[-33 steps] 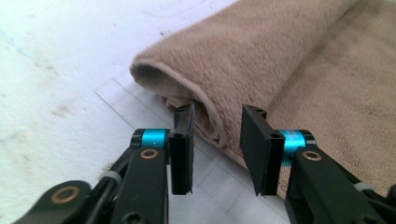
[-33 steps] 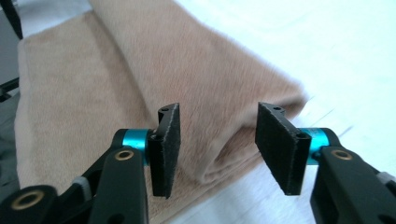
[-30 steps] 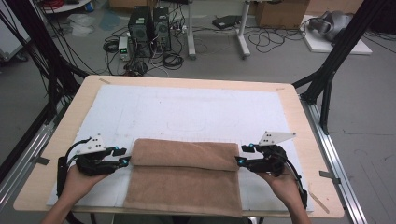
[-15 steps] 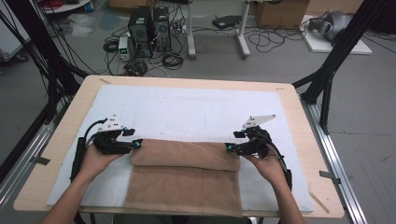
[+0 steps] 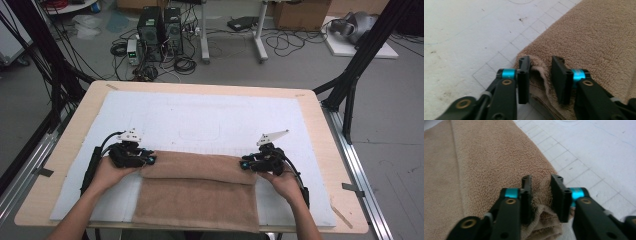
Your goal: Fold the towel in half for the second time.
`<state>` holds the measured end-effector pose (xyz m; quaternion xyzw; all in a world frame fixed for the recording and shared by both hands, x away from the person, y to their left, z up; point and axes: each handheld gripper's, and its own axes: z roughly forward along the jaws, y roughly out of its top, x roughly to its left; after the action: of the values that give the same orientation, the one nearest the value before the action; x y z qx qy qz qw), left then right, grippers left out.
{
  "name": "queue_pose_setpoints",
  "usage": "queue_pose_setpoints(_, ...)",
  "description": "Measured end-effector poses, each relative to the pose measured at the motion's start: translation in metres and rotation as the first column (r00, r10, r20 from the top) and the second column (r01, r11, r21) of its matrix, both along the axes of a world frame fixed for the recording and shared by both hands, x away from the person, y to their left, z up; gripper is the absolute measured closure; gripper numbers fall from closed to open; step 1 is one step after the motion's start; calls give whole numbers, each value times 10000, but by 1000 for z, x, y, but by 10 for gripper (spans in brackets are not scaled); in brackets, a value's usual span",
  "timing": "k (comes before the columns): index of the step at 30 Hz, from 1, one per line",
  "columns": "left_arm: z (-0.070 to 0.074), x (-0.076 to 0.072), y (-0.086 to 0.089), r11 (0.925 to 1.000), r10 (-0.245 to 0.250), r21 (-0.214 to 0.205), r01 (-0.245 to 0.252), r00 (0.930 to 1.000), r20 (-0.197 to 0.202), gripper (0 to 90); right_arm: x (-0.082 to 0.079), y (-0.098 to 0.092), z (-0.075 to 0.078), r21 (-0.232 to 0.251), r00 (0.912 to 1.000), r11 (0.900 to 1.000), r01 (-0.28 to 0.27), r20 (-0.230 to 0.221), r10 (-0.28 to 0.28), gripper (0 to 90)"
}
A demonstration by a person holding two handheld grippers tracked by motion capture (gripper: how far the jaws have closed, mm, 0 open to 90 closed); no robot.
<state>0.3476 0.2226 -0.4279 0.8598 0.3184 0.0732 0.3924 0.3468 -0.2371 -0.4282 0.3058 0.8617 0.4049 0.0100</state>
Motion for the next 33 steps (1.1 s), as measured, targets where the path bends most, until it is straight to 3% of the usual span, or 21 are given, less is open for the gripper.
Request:
queue_pose_setpoints(3, 0, -1, 0, 10000, 14, 6, -14, 10000, 14, 789, 1, -1, 1, 53, 9999, 9999, -142, 6, 142, 790)
queue_pose_setpoints(8, 7, -5, 3, 9998, 194, -102, -190, 9989, 416, 838, -1, -2, 8, 85, 9996, 9997, -235, 167, 233, 818)
queue_pose_setpoints(12, 20, -17, 7, 9984, 342, -480, -291, 9934, 1092, 845, -6, -1, 22, 41, 9976, 9993, -367, 593, 364, 820)
queue_pose_setpoints(15, 31, -32, 11, 9971, 323, -739, -199, 9847, 1713, 846, -15, 0, 37, 49, 9934, 9984, -561, 1009, 553, 822)
queue_pose_setpoints(21, 43, -79, 17, 9940, 111, -1075, 186, 9631, 2691, 844, -56, 0, 66, 64, 9742, 9942, -1074, 2005, 1039, 820)
queue_pose_setpoints(24, 37, -107, 21, 9925, -244, -1084, 563, 9610, 2756, 834, -87, -1, 69, 139, 9654, 9879, -1547, 2147, 1481, 783)
queue_pose_setpoints(26, 34, -123, 24, 9920, -362, -1059, 685, 9590, 2812, 761, -106, -4, 67, 193, 9603, 9843, -1754, 2234, 1668, 714)
queue_pose_setpoints(29, 38, -135, 28, 9908, -356, -1145, 728, 9539, 2979, 697, -121, -10, 66, 410, 9625, 9838, -1743, 2181, 1615, 677)
queue_pose_setpoints(33, 41, -131, 25, 9932, -485, -864, 780, 9521, 3019, 647, -118, -10, 64, 326, 9638, 9883, -1492, 2284, 1379, 642)
